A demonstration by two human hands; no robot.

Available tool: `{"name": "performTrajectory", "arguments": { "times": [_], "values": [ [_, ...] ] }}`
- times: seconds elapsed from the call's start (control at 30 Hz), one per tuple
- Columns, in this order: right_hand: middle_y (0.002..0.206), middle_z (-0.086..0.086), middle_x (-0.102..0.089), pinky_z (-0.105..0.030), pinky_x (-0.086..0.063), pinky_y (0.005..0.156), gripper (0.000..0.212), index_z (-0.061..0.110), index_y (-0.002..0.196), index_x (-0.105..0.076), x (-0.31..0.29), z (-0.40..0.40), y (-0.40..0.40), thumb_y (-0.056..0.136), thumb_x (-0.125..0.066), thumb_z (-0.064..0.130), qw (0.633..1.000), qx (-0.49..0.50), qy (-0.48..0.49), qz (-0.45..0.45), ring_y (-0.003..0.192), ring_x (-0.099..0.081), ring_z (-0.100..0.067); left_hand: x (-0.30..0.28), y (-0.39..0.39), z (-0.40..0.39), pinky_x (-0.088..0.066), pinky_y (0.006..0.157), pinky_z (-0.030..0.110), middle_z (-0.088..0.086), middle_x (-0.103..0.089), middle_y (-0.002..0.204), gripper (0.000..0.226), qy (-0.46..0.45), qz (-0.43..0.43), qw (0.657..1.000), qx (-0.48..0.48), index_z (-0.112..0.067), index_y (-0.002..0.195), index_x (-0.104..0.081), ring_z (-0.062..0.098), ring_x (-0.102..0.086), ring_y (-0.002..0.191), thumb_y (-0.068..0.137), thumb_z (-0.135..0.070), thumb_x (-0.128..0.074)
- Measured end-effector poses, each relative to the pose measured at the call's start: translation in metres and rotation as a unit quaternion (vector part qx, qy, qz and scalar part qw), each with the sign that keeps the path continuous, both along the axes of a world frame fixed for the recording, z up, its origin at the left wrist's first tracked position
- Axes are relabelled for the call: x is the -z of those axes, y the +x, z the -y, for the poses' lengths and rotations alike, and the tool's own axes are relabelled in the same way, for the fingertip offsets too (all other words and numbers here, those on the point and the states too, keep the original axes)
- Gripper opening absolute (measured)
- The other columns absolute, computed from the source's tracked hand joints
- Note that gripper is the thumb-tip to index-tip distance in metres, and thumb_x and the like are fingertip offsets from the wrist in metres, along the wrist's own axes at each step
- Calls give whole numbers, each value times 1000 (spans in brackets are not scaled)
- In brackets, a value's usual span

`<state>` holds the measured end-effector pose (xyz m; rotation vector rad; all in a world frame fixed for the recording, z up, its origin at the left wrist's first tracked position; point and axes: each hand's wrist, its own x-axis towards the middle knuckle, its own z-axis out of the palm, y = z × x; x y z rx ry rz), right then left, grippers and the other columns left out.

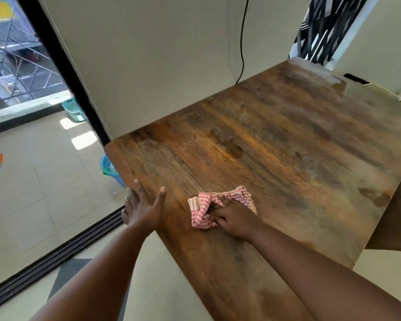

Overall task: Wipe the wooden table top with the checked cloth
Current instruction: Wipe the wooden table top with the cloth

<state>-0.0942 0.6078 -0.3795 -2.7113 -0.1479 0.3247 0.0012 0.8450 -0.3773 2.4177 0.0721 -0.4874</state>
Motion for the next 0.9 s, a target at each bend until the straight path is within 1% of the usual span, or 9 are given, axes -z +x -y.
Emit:
{"name": "performTrajectory", "arguments": {
  "times": [0.1,0.17,0.27,0.33,0.43,0.53,0.67,0.8,0.9],
  "values": [
    [143,-3,-47,-33,-29,108,33,31,126,-59,0,-4,11,95,-46,31,1000,2,20,11,135,-36,-22,9,-10,12,11,115,49,3,20,160,99,70,2,997,30,-32,147,23,23,18,146,71,-86,-9],
    [144,-2,-46,-35,-23,110,34,32,127,-57,0,-4,9,96,-44,32,1000,-22,7,12,138,-30,-25,17,-21,20,13,115,48,1,22,159,96,101,10,993,53,-33,147,24,20,21,145,73,-87,-8],
    [147,-1,-42,-36,-12,115,36,32,130,-54,1,-2,-1,97,-41,34,997,-80,-8,1,142,-20,-26,22,-41,34,13,114,47,0,21,159,95,107,7,993,43,-34,147,24,18,21,145,75,-87,-8],
    [146,-3,-43,-37,-11,116,36,31,130,-54,2,-4,-13,96,-41,34,993,-116,-7,3,143,-20,-26,19,-51,40,12,114,48,1,19,160,98,95,-3,995,9,-33,148,22,19,19,146,72,-89,-5],
    [139,-8,-51,-37,-15,114,35,26,124,-61,4,-6,-38,94,-44,33,986,-162,-2,28,139,-28,-28,13,-59,40,14,114,48,2,21,159,99,113,-4,994,11,-32,148,23,20,21,145,71,-88,-5],
    [133,-6,-57,-41,-20,110,35,22,120,-63,8,-4,-58,94,-42,34,979,-197,4,59,132,-38,-31,4,-67,40,16,114,45,2,25,158,95,140,5,989,42,-31,147,24,19,25,144,76,-85,-9],
    [136,-1,-54,-42,-21,111,37,20,125,-58,11,-3,-68,96,-39,33,974,-207,11,90,134,-38,-29,-8,-78,51,18,113,44,0,28,157,98,155,23,984,82,-30,147,26,18,29,142,72,-86,-4],
    [129,-10,-57,-40,-27,106,37,10,118,-59,6,-2,-66,95,-37,29,965,-231,-25,119,122,-48,-28,-13,-99,65,18,113,43,1,27,157,90,180,44,976,119,-29,147,25,19,28,142,81,-80,-8],
    [137,-13,-52,-38,-27,110,39,5,126,-54,4,-2,-68,95,-38,24,963,-241,-27,118,128,-45,-28,-14,-117,66,20,113,42,0,26,157,85,193,53,970,139,-29,148,23,18,28,142,86,-76,-10]
  ]
}}
